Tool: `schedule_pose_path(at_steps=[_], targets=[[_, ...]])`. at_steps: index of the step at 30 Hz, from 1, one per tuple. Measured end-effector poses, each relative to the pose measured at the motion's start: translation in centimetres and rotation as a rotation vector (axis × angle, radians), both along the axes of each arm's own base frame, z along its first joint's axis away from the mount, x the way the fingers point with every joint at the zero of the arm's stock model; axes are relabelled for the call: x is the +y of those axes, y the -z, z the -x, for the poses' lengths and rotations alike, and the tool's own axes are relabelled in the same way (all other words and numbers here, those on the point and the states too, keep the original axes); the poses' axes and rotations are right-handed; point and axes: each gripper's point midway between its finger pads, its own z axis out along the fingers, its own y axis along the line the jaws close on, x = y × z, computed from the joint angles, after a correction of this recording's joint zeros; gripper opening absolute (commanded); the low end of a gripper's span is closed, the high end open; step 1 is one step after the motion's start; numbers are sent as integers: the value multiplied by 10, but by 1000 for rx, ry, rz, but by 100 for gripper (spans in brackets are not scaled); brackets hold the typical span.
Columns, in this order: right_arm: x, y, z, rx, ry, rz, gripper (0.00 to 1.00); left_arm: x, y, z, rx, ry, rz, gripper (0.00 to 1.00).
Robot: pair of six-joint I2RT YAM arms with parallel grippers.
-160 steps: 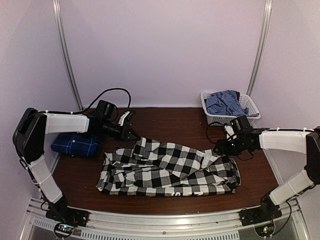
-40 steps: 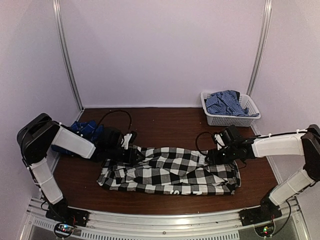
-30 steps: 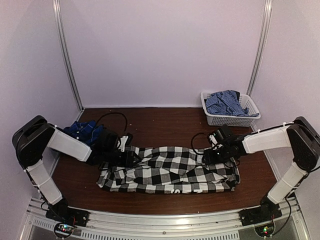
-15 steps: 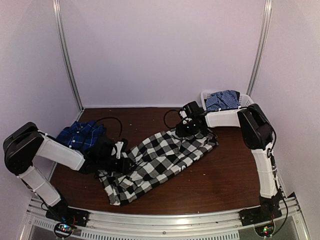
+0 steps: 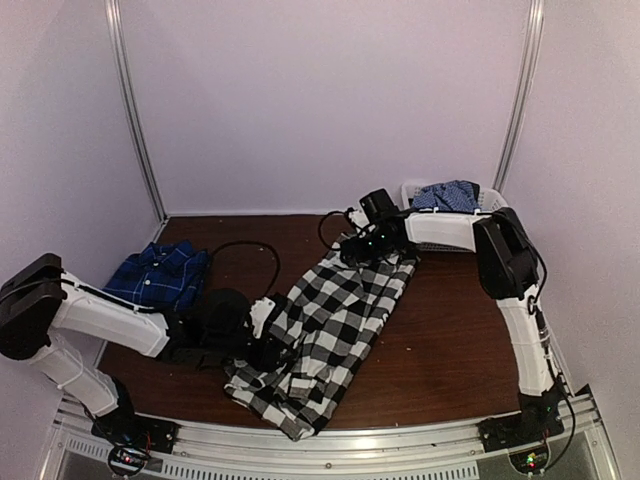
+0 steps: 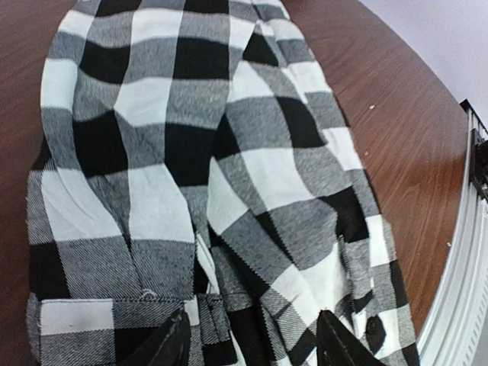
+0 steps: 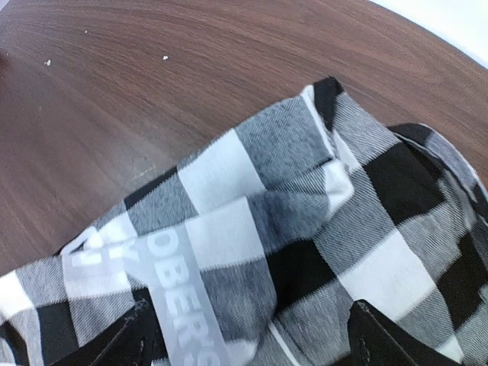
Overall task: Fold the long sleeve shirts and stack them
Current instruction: Rotate the rectangle-folded shirt at the center of the board.
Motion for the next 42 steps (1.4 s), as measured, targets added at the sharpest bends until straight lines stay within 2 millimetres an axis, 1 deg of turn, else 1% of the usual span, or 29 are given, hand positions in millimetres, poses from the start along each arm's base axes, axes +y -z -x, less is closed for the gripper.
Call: schedule_pose_path(at_steps=[1, 2, 4, 6, 8, 9, 11, 12, 15, 18, 20, 23, 25, 29, 32, 34, 35, 38, 42], targets=[[-5, -9, 6, -6, 3, 10, 89, -1, -12, -1, -30, 9, 15, 60], [-10, -20, 11, -15, 6, 12, 89, -2, -16, -2, -39, 12, 21, 62], [-18, -45, 22, -45, 12, 0, 88, -5, -36, -6, -90, 16, 45, 66], [-24, -67, 33, -72, 18, -23, 87, -8, -53, -12, -134, 14, 65, 68], [-29, -83, 46, -92, 27, -53, 86, -12, -67, -19, -166, 8, 77, 68], [-31, -85, 54, -93, 30, -63, 85, -14, -72, -24, -175, 5, 79, 68], [-31, -82, 69, -79, 33, -74, 85, -17, -79, -33, -185, -5, 85, 68], [-30, -76, 77, -66, 33, -79, 84, -19, -81, -38, -186, -10, 88, 68], [-30, -44, 103, 5, 37, -72, 83, -23, -81, -57, -168, -20, 93, 67], [-29, -12, 130, 88, 34, -70, 82, -27, -71, -72, -132, -19, 89, 64], [-30, 3, 139, 129, 44, -72, 82, -29, -57, -78, -95, -12, 78, 63], [-28, 14, 137, 144, 61, -85, 81, -27, -34, -78, -41, -5, 48, 60], [-26, 22, 134, 144, 65, -87, 81, -26, -23, -74, -16, -1, 33, 58], [-21, 22, 122, 119, 66, -102, 81, -15, -2, -62, 25, 0, 4, 53], [-18, 22, 109, 97, 60, -103, 82, -7, 12, -52, 56, 4, -10, 51], [-15, 21, 96, 76, 52, -99, 82, -3, 22, -46, 77, 6, -13, 50], [-15, 22, 91, 70, 48, -95, 82, -3, 25, -45, 83, 8, -15, 51], [-10, 21, 71, 41, 29, -81, 82, -9, 25, -45, 75, 14, 12, 50], [-5, 22, 46, 10, 8, -62, 83, -27, 26, -45, 61, 38, 41, 50]])
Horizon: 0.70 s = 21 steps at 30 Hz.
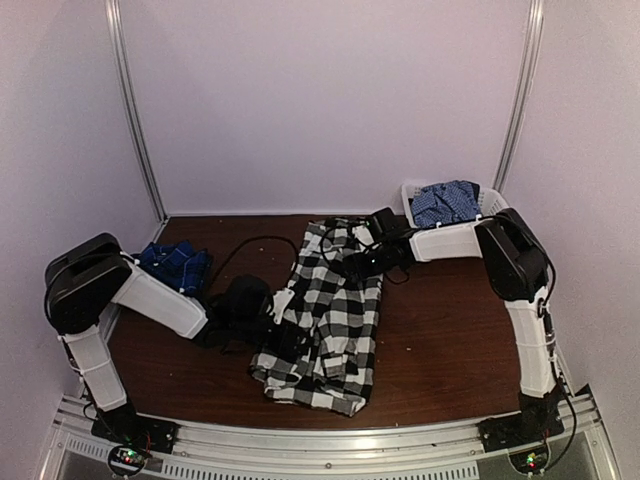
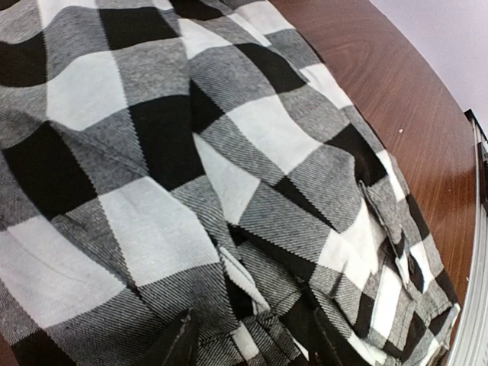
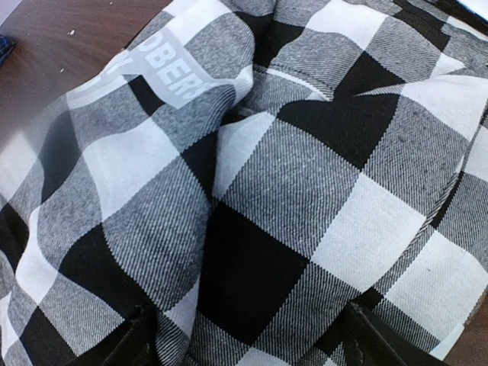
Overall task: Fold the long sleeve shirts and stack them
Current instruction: Rotate the rectangle-folded shirt at the center of the board.
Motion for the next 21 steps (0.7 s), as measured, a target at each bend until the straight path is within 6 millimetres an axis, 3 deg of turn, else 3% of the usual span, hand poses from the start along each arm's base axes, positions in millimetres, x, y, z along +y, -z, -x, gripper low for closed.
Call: schedule_pose_path(at_steps=[6, 12, 16, 19, 21], targets=[[-5, 1, -37, -37, -18, 40, 85, -40, -2, -7, -20, 42, 41, 50], [-22, -1, -47, -44, -2, 82, 91, -55, -7, -5, -38, 63, 35, 62], [-45, -12, -33, -54, 31, 129, 96, -50, -16, -2, -85, 48, -13, 74], [-64, -39, -13, -90, 62, 148, 100, -39, -41, -10, -160, 3, -28, 82], [-76, -63, -3, -141, 90, 148, 100, -30, -65, -19, -231, -48, -27, 94]])
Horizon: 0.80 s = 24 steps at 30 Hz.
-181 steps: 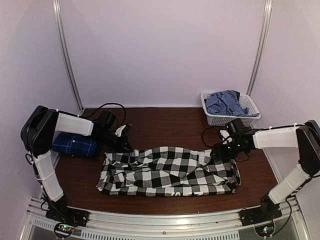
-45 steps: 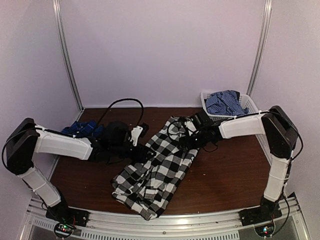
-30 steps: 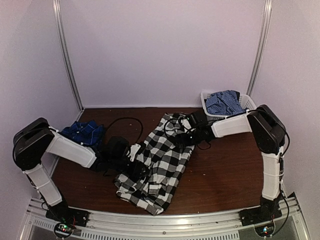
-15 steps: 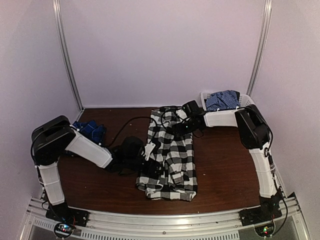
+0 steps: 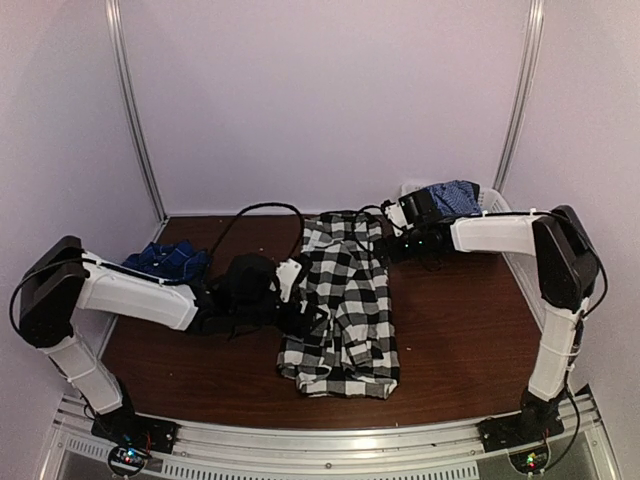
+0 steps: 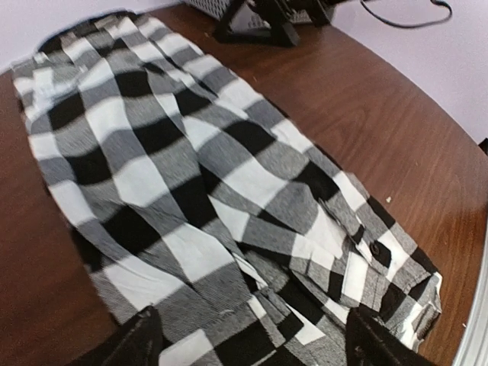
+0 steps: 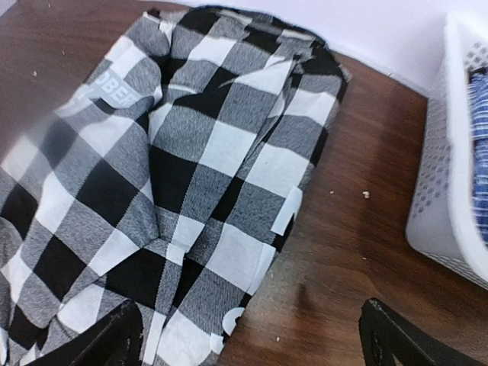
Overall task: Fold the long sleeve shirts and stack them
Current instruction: Rotate the rectangle-folded shirt at the center of the board, then move the rectangle-folded shirt to the center of the board.
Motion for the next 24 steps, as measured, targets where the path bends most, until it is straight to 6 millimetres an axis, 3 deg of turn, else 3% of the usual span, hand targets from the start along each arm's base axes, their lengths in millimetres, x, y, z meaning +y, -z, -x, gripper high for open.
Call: schedule_pose_path(at_steps=[5, 7, 11, 16, 20, 24], targets=[[-15, -54, 23, -125, 37, -28, 100, 28, -60, -18, -153, -144, 27, 98], [-22, -62, 34, -144, 54, -42, 100, 42, -76, -23, -194, -211, 23, 98], [-36, -61, 64, -149, 74, -68, 100, 67, -94, -29, -240, -313, 8, 98], [-45, -64, 109, -148, 57, -122, 100, 85, -101, -29, -245, -344, -16, 98], [-15, -69, 150, -136, -57, -168, 100, 88, -94, -17, -232, -286, -33, 98], [20, -40, 206, -34, -208, -150, 98, 95, -71, 3, -196, -211, -58, 98]])
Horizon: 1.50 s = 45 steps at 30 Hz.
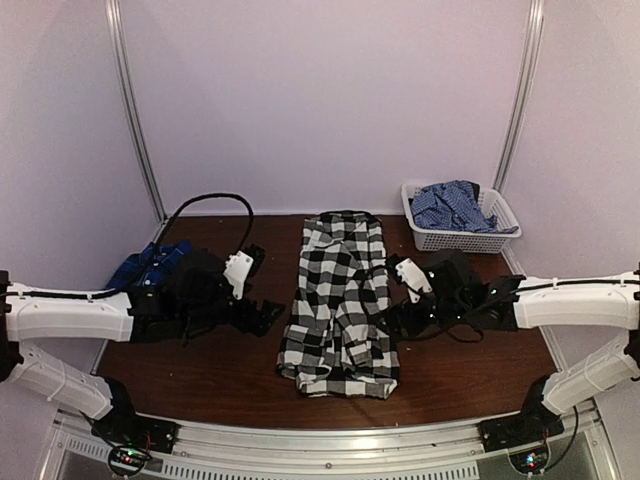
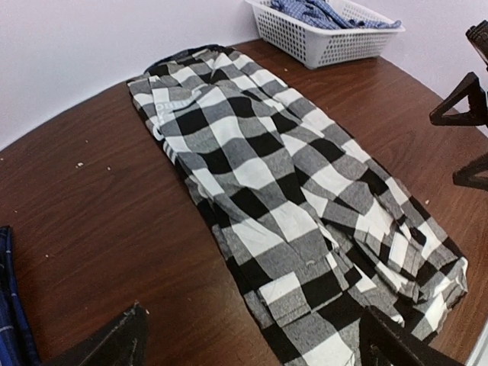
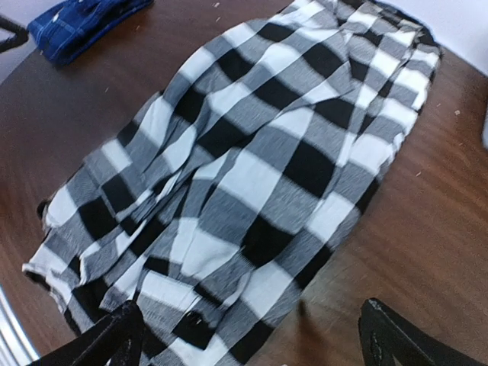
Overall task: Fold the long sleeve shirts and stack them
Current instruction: Move the rectangle-folded shirt to the center of the board.
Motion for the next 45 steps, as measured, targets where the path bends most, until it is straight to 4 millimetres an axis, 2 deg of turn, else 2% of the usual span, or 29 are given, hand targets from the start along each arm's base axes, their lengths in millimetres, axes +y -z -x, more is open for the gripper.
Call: schedule_pose_path(at_steps=[4, 6, 10, 12, 18, 25, 29, 38, 45], targets=[[19, 28, 52, 81, -108, 73, 93, 3, 22, 16, 49, 62, -20, 98], [26, 36, 71, 100, -147, 105, 92, 3, 30, 22, 68, 85, -23, 96], [40, 53, 103, 135, -224, 154, 89, 4, 47, 34, 107, 127, -27, 93], [42, 64, 112, 156, -241, 181, 86, 4, 54, 38, 121, 142, -29, 92], [25, 97, 121, 221, -216, 261, 83, -1, 73, 50, 163, 200, -21, 92], [21, 106, 121, 234, -196, 286, 75, -5, 95, 56, 203, 230, -42, 87], [18, 115, 121, 247, -190, 315, 66, -9, 104, 60, 220, 260, -44, 88], [20, 116, 122, 241, -188, 314, 37, -20, 106, 77, 237, 370, -4, 89], [24, 117, 126, 245, -186, 304, 3, -26, 113, 90, 241, 439, -28, 92]])
